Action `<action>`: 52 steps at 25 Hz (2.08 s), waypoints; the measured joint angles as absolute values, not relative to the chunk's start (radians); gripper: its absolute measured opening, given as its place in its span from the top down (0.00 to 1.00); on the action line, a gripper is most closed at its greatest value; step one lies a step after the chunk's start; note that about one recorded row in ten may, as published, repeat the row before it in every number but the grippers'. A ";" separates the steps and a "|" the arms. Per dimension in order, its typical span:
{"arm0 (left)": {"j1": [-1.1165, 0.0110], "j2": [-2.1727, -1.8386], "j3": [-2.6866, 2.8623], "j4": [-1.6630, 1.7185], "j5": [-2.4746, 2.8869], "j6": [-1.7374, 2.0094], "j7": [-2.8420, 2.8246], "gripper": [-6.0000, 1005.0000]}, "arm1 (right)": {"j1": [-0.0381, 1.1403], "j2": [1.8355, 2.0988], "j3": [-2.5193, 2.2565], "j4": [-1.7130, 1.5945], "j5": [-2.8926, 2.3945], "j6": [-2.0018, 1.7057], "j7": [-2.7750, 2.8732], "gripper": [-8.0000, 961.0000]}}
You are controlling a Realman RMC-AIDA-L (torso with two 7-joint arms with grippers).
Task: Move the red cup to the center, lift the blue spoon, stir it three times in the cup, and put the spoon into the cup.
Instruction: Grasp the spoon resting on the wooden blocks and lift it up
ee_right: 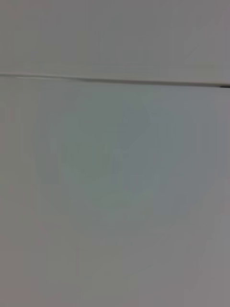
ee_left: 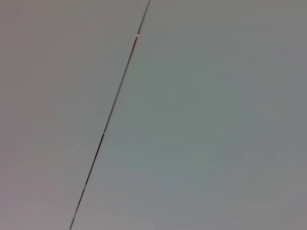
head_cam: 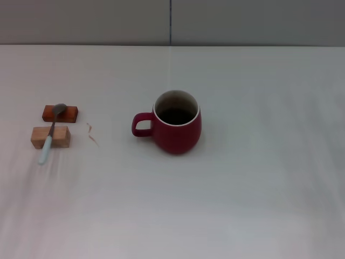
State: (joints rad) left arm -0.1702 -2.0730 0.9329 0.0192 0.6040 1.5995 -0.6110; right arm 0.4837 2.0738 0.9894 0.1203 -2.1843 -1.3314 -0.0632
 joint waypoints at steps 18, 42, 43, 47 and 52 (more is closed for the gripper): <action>-0.264 -2.068 0.929 -0.526 0.604 1.810 -0.176 0.33 | 0.533 2.071 0.989 0.085 -2.184 -1.306 -0.069 0.24; -0.357 -2.072 0.924 -0.651 0.606 1.704 0.017 0.33 | 0.528 2.072 0.989 0.086 -2.186 -1.292 -0.071 0.24; -0.358 -2.072 0.922 -0.649 0.606 1.698 0.017 0.33 | 0.528 2.072 0.989 0.086 -2.186 -1.292 -0.071 0.24; -0.369 -2.072 0.913 -0.643 0.606 1.667 0.018 0.33 | 0.528 2.072 0.989 0.089 -2.187 -1.292 -0.071 0.24; -0.382 -2.072 0.907 -0.616 0.606 1.628 0.018 0.33 | 0.528 2.074 0.984 0.091 -2.189 -1.292 -0.071 0.24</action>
